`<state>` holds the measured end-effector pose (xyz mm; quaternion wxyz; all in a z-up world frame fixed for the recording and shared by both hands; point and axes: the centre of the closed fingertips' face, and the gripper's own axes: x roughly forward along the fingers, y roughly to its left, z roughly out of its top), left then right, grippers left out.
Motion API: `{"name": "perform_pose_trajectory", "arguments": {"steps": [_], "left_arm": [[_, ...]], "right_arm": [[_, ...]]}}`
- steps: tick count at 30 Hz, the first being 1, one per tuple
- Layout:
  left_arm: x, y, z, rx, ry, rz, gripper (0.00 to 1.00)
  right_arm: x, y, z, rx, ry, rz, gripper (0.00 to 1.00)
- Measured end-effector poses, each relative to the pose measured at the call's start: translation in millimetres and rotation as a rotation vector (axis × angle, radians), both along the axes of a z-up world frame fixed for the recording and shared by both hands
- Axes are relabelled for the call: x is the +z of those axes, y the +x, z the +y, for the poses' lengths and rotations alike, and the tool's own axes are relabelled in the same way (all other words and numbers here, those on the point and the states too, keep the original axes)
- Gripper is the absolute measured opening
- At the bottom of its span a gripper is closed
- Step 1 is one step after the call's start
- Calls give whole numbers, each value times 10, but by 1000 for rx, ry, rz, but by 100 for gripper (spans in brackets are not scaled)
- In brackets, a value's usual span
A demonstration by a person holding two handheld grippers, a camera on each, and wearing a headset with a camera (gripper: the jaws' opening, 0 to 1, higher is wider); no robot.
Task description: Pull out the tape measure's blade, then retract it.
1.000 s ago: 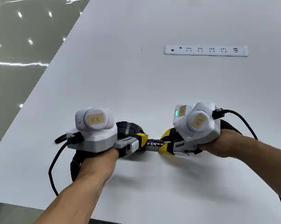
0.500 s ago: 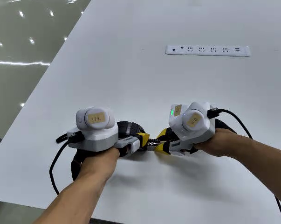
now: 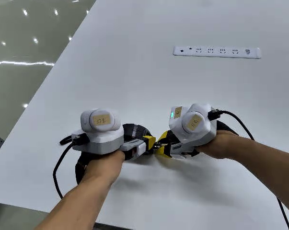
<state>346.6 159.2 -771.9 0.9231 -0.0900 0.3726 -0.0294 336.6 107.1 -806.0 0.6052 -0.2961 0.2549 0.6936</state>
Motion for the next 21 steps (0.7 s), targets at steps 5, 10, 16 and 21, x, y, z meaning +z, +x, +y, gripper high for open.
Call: {"name": "perform_pose_trajectory", "arguments": {"steps": [5,10,16,21], "left_arm": [[-4,5,7,1,-2,0,54],[-6,3,14,3,-3,-1,54],[-1,-4,16,4,-2,1,55],[4,-8,11,1,5,-2,56]], "right_arm": [[-1,-5,18,12,-1,-8,11],[-3,-13,39,21,-5,-18,11],[-2,-18,42,24,-6,-20,11],[-5,-16,46,33,-7,-41,12]]}}
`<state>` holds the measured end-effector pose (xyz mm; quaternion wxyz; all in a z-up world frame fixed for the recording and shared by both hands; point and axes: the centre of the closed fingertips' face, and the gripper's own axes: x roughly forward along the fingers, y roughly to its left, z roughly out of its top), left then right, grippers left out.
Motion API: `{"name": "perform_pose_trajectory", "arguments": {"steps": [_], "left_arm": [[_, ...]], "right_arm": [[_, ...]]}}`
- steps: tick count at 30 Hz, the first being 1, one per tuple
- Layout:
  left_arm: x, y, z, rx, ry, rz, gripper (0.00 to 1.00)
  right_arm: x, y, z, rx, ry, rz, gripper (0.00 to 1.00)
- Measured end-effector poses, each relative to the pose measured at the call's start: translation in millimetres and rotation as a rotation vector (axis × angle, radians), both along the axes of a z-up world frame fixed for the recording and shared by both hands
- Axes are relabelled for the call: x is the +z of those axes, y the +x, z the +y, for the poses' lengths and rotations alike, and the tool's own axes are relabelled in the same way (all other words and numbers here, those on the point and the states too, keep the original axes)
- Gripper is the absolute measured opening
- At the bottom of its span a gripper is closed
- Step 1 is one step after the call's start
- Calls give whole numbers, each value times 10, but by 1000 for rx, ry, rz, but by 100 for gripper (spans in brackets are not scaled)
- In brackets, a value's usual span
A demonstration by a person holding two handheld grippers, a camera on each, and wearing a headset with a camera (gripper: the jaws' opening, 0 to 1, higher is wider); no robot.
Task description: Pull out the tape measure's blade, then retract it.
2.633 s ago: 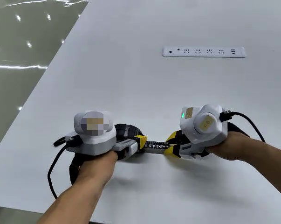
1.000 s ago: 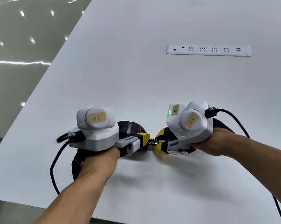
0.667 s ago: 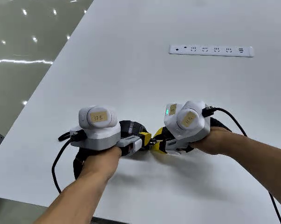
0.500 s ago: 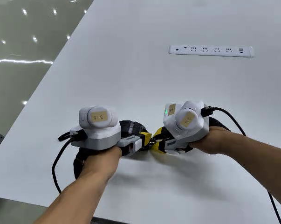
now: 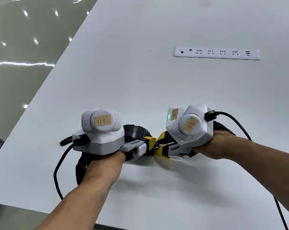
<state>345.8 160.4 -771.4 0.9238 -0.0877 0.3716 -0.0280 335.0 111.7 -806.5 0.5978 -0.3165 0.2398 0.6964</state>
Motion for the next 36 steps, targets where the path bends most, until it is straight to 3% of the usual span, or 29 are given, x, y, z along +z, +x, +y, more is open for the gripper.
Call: {"name": "perform_pose_trajectory", "arguments": {"steps": [20,36], "left_arm": [[-8,-9,-10,-12,3,14,58],[34,-50,-34,-68,29,26,60]], "right_arm": [[-2,17,-36,-20,-8,-8,14],[63,40,-240,-82,5,3,22]]}}
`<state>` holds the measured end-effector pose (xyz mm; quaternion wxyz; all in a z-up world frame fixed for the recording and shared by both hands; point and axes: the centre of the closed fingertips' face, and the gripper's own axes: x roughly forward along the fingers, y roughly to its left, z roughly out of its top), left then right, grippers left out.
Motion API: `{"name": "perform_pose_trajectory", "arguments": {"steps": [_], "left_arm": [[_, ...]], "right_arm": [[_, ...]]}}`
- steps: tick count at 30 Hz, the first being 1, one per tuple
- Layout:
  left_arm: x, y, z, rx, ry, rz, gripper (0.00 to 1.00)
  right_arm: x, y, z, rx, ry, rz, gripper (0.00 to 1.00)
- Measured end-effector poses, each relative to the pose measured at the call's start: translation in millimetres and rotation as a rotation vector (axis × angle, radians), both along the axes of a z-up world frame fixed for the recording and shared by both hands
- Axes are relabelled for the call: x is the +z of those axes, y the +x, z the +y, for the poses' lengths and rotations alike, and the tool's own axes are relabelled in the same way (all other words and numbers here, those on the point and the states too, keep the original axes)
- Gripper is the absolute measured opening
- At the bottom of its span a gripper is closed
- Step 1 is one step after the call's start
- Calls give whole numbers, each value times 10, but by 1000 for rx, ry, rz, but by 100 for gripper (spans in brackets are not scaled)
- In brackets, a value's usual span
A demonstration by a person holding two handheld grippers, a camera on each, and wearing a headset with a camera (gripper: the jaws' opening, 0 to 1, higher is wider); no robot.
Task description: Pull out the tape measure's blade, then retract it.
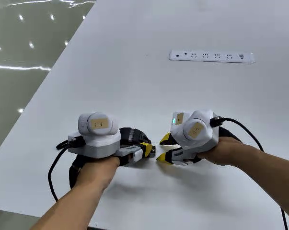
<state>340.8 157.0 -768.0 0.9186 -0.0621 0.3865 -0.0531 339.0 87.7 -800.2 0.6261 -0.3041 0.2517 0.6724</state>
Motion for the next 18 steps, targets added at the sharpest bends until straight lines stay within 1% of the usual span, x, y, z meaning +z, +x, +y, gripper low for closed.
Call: {"name": "perform_pose_trajectory", "arguments": {"steps": [6,8,14,18], "left_arm": [[17,-37,-42,-44,28,0,63],[32,-55,-63,-57,26,0,63],[81,-86,-48,-80,55,-8,65],[95,-112,-50,-92,53,-11,65]], "right_arm": [[38,-6,-100,-35,15,7,26],[54,-5,-137,-48,18,5,26],[84,16,-239,-92,30,12,29],[97,15,-318,-116,33,12,30]]}}
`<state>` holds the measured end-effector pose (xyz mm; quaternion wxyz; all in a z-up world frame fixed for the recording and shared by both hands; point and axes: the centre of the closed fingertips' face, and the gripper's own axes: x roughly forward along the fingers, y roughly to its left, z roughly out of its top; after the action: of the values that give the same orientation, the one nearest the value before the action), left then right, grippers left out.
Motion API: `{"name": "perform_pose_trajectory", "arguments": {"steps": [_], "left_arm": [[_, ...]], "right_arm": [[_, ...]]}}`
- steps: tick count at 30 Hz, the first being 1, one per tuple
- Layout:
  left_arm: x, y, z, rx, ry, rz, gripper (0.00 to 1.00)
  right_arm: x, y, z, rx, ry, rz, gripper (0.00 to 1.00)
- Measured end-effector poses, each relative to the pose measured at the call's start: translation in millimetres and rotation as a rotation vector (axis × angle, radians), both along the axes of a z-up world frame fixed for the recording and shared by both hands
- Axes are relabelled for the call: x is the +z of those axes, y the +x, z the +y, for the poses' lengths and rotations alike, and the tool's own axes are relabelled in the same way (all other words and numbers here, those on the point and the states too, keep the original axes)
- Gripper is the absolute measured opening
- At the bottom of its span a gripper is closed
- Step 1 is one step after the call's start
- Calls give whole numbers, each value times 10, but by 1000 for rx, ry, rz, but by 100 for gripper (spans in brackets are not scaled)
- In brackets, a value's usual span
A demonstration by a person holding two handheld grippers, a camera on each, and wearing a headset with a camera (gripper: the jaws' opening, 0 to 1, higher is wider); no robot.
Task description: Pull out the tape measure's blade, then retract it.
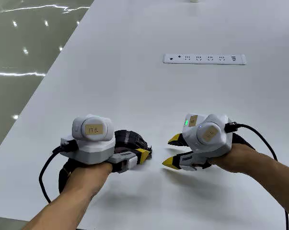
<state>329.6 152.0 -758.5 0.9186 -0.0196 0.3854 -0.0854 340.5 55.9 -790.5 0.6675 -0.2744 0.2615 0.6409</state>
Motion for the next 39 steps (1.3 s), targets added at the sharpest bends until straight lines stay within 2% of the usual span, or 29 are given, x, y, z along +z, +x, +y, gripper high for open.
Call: {"name": "perform_pose_trajectory", "arguments": {"steps": [4,6,8,15,20,22,27,28,30,39], "left_arm": [[1,-37,0,-17,-4,0,66],[9,-53,-26,-40,-12,-11,67],[-7,-79,-25,-51,-5,-1,67],[-26,-138,1,-73,1,-9,69],[-27,-180,-22,-96,-22,-30,71],[-33,-203,-39,-106,-23,-28,72],[-25,-222,-61,-132,-21,-51,74],[-13,-224,-65,-140,-18,-64,75],[-12,-242,-68,-150,-18,-67,75],[-6,-333,-91,-169,-46,-95,76]], "right_arm": [[19,8,-83,-28,2,2,32],[30,6,-133,-37,1,2,33],[40,9,-186,-49,1,1,34],[91,-11,-362,-104,19,8,38],[122,-25,-496,-149,34,8,41],[125,-36,-538,-157,34,5,41],[139,-67,-652,-193,45,6,45],[141,-82,-678,-204,51,13,46],[144,-100,-724,-217,56,9,48],[157,-169,-886,-274,75,15,52]]}}
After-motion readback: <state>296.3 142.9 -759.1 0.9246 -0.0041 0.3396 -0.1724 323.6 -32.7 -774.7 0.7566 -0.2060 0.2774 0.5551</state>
